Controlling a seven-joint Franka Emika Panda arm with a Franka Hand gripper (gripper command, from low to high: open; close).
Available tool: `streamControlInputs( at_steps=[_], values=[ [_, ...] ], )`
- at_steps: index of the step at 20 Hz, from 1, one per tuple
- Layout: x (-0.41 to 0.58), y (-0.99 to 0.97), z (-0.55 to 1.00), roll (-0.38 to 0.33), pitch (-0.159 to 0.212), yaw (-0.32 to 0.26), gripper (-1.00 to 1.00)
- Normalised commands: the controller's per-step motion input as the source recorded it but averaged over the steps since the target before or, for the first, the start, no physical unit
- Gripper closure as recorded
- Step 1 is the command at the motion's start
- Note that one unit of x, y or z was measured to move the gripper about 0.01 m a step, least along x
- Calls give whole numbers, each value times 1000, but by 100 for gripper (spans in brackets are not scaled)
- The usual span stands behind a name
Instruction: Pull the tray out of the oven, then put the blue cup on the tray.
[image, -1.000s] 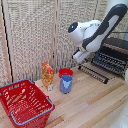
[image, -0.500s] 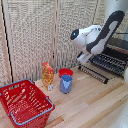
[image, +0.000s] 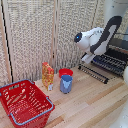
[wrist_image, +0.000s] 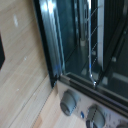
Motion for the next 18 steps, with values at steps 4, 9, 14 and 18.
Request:
streamControlInputs(
  at_steps=[4,9,14,18],
  values=[
    [0,-664,-113,-168,0,96,-100],
    [0,-559,-198,-140,28,99,-100],
    [84,-311,-286,-33,65,72,-100],
    [26,-349,-112,0,12,27,-100]
  ],
)
